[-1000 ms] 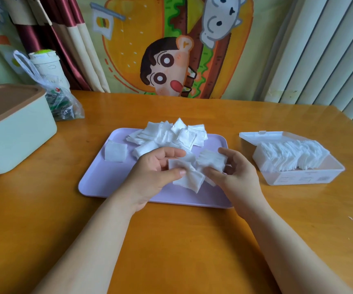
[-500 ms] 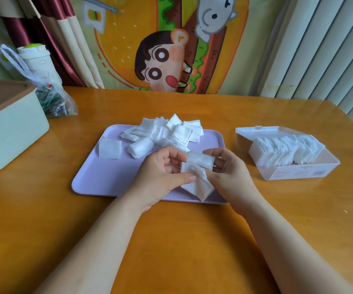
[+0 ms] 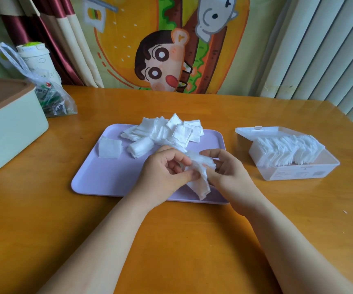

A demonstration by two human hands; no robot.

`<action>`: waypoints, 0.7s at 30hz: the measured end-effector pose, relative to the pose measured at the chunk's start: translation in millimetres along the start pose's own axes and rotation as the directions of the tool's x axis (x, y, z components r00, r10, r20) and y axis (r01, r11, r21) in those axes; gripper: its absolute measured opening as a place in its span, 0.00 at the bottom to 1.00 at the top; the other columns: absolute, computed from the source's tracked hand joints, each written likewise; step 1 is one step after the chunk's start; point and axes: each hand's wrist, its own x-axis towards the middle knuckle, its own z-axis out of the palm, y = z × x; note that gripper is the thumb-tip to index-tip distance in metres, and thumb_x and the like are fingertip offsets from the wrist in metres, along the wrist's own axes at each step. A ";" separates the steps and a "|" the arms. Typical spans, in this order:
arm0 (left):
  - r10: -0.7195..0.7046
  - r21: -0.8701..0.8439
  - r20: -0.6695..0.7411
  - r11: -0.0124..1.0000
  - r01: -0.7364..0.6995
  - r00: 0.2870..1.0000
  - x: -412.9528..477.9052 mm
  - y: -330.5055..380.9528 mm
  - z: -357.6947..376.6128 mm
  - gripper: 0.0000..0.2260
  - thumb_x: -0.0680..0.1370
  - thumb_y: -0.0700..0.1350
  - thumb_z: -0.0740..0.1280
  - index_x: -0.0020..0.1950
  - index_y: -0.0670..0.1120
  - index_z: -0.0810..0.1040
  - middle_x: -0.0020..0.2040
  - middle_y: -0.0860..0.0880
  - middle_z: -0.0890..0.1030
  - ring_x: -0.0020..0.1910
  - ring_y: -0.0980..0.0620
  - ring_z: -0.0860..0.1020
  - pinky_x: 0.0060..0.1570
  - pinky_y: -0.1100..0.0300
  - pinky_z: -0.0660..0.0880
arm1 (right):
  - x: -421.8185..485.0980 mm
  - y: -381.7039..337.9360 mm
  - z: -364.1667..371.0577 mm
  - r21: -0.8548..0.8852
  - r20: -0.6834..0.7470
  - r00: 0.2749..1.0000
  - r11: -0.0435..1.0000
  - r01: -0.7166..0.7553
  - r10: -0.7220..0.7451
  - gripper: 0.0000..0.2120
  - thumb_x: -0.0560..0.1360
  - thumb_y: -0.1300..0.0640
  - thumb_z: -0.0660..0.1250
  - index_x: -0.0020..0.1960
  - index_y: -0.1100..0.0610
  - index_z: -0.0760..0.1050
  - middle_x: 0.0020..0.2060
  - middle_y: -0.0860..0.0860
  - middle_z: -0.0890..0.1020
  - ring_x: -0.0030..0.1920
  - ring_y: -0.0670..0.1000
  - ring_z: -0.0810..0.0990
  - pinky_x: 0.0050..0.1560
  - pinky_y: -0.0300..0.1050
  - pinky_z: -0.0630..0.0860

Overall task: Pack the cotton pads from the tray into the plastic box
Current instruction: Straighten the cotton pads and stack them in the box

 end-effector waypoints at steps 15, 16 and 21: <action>0.306 0.440 0.048 0.848 -0.295 0.951 -3.1 -3.2 1.5 0.06 0.75 0.47 0.79 0.46 0.52 0.83 0.51 0.58 0.73 0.43 0.54 0.78 0.44 0.51 0.78 | -0.3 -3.0 0.7 0.180 0.009 1.000 0.984 -0.012 0.011 0.13 0.84 0.66 0.66 0.67 0.59 0.76 0.47 0.59 0.86 0.44 0.53 0.85 0.44 0.41 0.81; 0.297 0.428 0.050 0.856 -0.289 0.954 -2.6 -3.2 1.5 0.06 0.75 0.47 0.79 0.46 0.51 0.83 0.52 0.58 0.73 0.44 0.54 0.79 0.45 0.51 0.79 | 0.6 -1.3 0.5 0.172 -0.005 1.000 0.985 -0.009 0.010 0.13 0.84 0.66 0.66 0.67 0.58 0.77 0.45 0.58 0.85 0.43 0.53 0.84 0.43 0.41 0.80; 0.168 0.235 0.012 0.958 -0.167 0.986 -1.3 0.3 -5.3 0.06 0.77 0.43 0.77 0.45 0.50 0.81 0.52 0.54 0.78 0.45 0.51 0.79 0.48 0.60 0.77 | 4.4 1.5 0.4 0.161 -0.034 0.999 0.987 -0.027 0.032 0.12 0.83 0.67 0.66 0.65 0.58 0.78 0.49 0.59 0.86 0.47 0.53 0.86 0.45 0.43 0.82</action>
